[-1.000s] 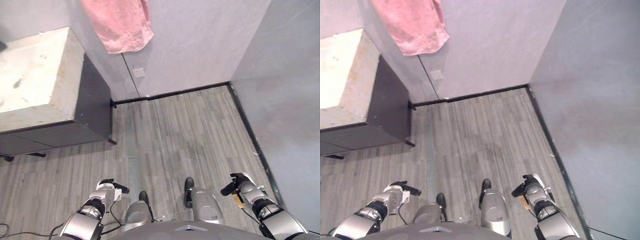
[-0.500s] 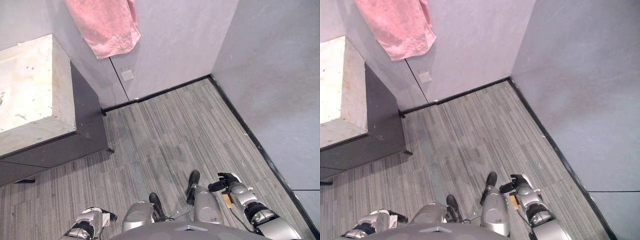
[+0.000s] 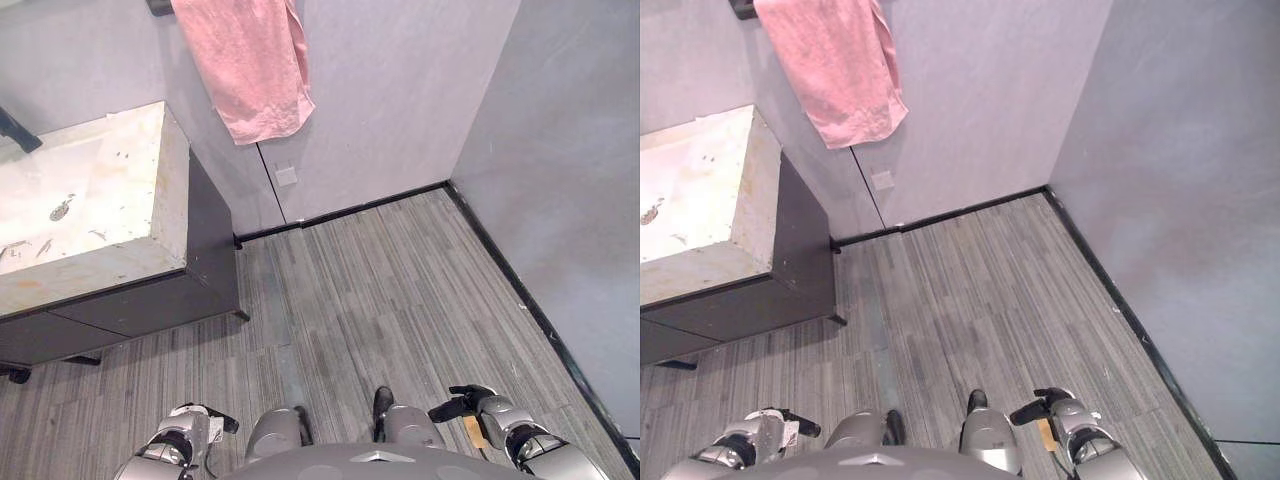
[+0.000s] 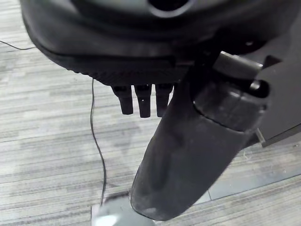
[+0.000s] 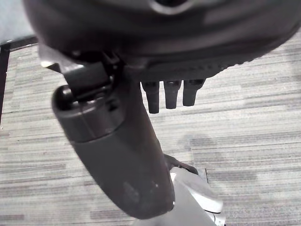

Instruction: Organize the bathroom.

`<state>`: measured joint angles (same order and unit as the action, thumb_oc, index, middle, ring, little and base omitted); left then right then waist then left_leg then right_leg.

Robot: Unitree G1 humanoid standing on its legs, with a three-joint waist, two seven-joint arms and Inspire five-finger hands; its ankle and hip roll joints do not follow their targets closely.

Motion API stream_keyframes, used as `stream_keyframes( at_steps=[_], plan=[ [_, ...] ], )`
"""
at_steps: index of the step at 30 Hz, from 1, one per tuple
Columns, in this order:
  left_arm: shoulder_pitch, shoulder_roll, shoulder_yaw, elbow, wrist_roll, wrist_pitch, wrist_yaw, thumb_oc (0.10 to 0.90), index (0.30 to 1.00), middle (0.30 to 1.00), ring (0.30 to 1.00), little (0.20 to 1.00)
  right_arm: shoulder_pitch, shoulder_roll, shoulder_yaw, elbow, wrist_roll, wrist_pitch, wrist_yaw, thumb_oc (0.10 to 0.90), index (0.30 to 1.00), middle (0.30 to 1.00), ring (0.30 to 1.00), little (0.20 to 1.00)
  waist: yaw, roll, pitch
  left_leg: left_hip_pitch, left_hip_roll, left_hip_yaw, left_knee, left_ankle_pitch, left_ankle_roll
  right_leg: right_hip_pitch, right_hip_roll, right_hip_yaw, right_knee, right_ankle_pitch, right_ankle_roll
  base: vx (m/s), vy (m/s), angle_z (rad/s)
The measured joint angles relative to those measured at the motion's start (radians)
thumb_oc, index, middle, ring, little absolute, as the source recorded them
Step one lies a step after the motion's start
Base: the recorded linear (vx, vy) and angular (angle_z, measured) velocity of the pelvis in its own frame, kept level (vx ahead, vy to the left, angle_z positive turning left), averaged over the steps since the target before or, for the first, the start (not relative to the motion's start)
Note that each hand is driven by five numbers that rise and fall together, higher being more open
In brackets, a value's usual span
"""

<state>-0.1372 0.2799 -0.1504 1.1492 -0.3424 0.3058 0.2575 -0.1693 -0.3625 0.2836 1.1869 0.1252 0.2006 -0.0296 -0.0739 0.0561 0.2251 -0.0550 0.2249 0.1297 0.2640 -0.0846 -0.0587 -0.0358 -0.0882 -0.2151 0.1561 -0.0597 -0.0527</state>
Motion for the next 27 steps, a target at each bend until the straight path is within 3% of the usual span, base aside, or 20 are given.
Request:
stream_keyframes(
  at_steps=[2,3,5,6,7,8,11,12,13,15,16,18,19,22,23,27],
  plan=[
    [-0.011,-0.009,-0.033,0.006,0.003,-0.001,-0.005,0.8,0.9,0.9,0.9,0.9,0.009,-0.012,0.0,-0.001,0.001,-0.01,0.001,0.8,0.9,0.9,0.9,0.9,-0.006,0.003,-0.006,0.016,0.046,-0.058,-0.065,0.04,-0.039,-0.01,-0.013,0.005,0.024,-0.021,0.03,0.2,0.524,0.12],
    [-0.013,-0.011,-0.042,0.007,0.006,-0.007,-0.009,0.8,0.9,0.9,0.9,0.9,0.008,-0.017,0.001,-0.003,0.001,-0.015,0.001,0.8,0.9,0.9,0.9,0.9,-0.003,0.006,-0.007,0.028,0.067,-0.09,-0.108,0.057,-0.043,-0.028,-0.019,0.016,0.051,-0.027,0.039,0.14,0.652,-0.16],
    [-0.016,-0.016,-0.043,0.002,0.044,-0.025,-0.028,0.8,0.9,0.9,0.9,0.9,0.0,-0.034,0.0,-0.014,0.001,-0.058,0.002,0.8,0.9,0.9,0.9,0.9,0.004,0.006,-0.003,0.033,0.058,-0.114,-0.088,0.073,-0.033,-0.098,-0.061,0.068,0.164,-0.056,0.079,0.06,0.564,-0.35],
    [-0.017,-0.02,-0.042,-0.006,0.045,-0.02,-0.032,0.8,0.9,0.9,0.9,0.9,0.002,-0.038,0.0,-0.028,0.002,-0.066,-0.001,0.8,0.9,0.9,0.9,0.9,-0.005,0.005,-0.001,0.03,0.045,-0.088,-0.07,0.018,-0.086,-0.118,-0.09,0.078,0.198,-0.059,0.102,0.06,0.531,-0.21],
    [-0.021,-0.014,-0.047,-0.018,0.057,-0.021,-0.035,0.8,0.9,0.9,0.9,0.9,0.0,-0.034,0.001,-0.045,0.002,-0.066,-0.007,0.8,0.9,0.9,0.9,0.9,-0.004,-0.021,0.01,0.03,0.016,-0.062,-0.063,0.014,-0.115,-0.134,-0.126,0.092,0.221,-0.057,0.111,0.11,0.67,-0.18],
    [-0.031,-0.004,-0.078,-0.043,0.084,-0.015,-0.038,0.8,0.9,0.9,0.9,0.9,0.004,-0.016,-0.008,-0.07,0.004,-0.068,-0.005,0.8,0.9,0.9,0.9,0.9,-0.01,-0.064,0.019,0.004,-0.061,-0.027,0.01,-0.028,-0.066,-0.131,-0.207,0.119,0.187,-0.023,0.144,0.11,0.51,-0.12],
    [-0.062,-0.003,-0.125,-0.054,0.084,-0.002,-0.039,0.8,0.9,0.9,0.9,0.9,0.015,-0.001,-0.041,-0.087,-0.003,-0.071,-0.009,0.8,0.9,0.9,0.9,0.9,-0.012,-0.066,0.025,-0.046,-0.12,0.006,0.128,-0.105,-0.012,-0.093,-0.267,0.12,0.06,0.115,0.129,0.09,0.364,-0.38],
    [-0.049,0.008,-0.122,-0.073,0.084,0.0,-0.033,0.8,0.9,0.9,0.9,0.9,0.003,-0.002,-0.026,-0.092,-0.003,-0.07,-0.005,0.8,0.9,0.9,0.9,0.9,0.002,-0.058,0.041,-0.04,-0.128,0.083,0.154,-0.129,0.013,-0.118,-0.27,0.032,0.009,0.276,0.077,0.06,0.324,-1.29],
    [-0.045,0.013,-0.112,-0.071,0.083,0.007,-0.028,0.8,0.9,0.9,0.9,0.9,-0.011,-0.013,-0.024,-0.119,-0.004,-0.07,0.002,0.8,0.9,0.9,0.9,0.9,0.016,-0.04,0.05,-0.037,-0.107,0.131,0.15,-0.138,0.037,-0.13,-0.281,-0.042,0.007,0.293,0.082,0.03,0.201,-1.49],
    [-0.018,0.016,-0.072,-0.083,0.083,0.004,-0.001,0.8,0.9,0.9,0.9,0.9,0.005,-0.009,-0.011,-0.187,-0.004,-0.064,0.022,0.8,0.9,0.9,0.9,0.9,0.014,-0.027,0.054,-0.026,-0.107,0.176,0.126,-0.142,0.07,-0.14,-0.249,-0.116,0.088,0.201,0.132,-0.01,0.051,-0.94],
    [-0.012,0.018,-0.033,-0.091,0.082,-0.003,0.011,0.8,0.9,0.9,0.9,0.9,0.021,-0.009,0.003,-0.225,-0.003,-0.062,0.037,0.8,0.9,0.9,0.9,0.9,0.011,-0.01,0.062,-0.015,-0.109,0.183,0.06,-0.101,0.075,-0.136,-0.148,-0.09,0.161,0.089,0.152,-0.01,-0.032,-0.47],
    [-0.031,0.019,-0.027,-0.092,0.081,-0.003,0.023,0.8,0.9,0.9,0.9,0.9,0.039,-0.003,0.003,-0.229,-0.001,-0.078,0.051,0.8,0.9,0.9,0.9,0.9,0.003,0.006,0.069,-0.005,-0.116,0.165,-0.04,-0.036,0.088,-0.122,-0.02,-0.041,0.167,0.001,0.122,-0.02,-0.049,0.2],
    [-0.044,0.02,-0.027,-0.093,0.078,-0.001,0.024,0.8,0.9,0.9,0.9,0.9,0.038,0.002,0.002,-0.227,-0.001,-0.082,0.051,0.8,0.9,0.9,0.9,0.9,-0.013,0.006,0.07,-0.005,-0.139,0.14,-0.096,0.008,0.097,-0.107,0.021,-0.045,0.117,-0.012,0.102,0.0,-0.051,0.71],
    [-0.059,0.011,-0.028,-0.101,0.078,-0.007,0.025,0.8,0.9,0.9,0.9,0.9,0.026,0.006,0.008,-0.188,-0.003,-0.085,0.05,0.8,0.9,0.9,0.9,0.9,-0.01,-0.007,0.069,-0.001,-0.207,0.125,-0.133,0.036,0.116,-0.069,0.006,-0.026,-0.017,-0.002,0.1,0.03,-0.076,0.49],
    [-0.049,0.008,-0.006,-0.099,0.074,-0.016,0.033,0.8,0.9,0.9,0.9,0.9,0.015,0.009,0.035,-0.16,-0.004,-0.098,0.05,0.8,0.9,0.9,0.9,0.9,-0.006,-0.007,0.07,0.032,-0.225,0.122,-0.134,0.033,0.111,-0.009,0.001,-0.028,-0.075,0.043,0.081,0.04,-0.113,0.21],
    [-0.016,0.009,0.004,-0.09,0.064,-0.018,0.044,0.8,0.9,0.9,0.9,0.9,-0.003,0.009,0.044,-0.165,-0.005,-0.132,0.049,0.8,0.9,0.9,0.9,0.9,-0.005,0.002,0.059,0.045,-0.212,0.117,-0.127,0.025,0.095,0.011,0.017,-0.015,-0.075,0.05,0.055,0.06,-0.117,0.05]
  ],
)
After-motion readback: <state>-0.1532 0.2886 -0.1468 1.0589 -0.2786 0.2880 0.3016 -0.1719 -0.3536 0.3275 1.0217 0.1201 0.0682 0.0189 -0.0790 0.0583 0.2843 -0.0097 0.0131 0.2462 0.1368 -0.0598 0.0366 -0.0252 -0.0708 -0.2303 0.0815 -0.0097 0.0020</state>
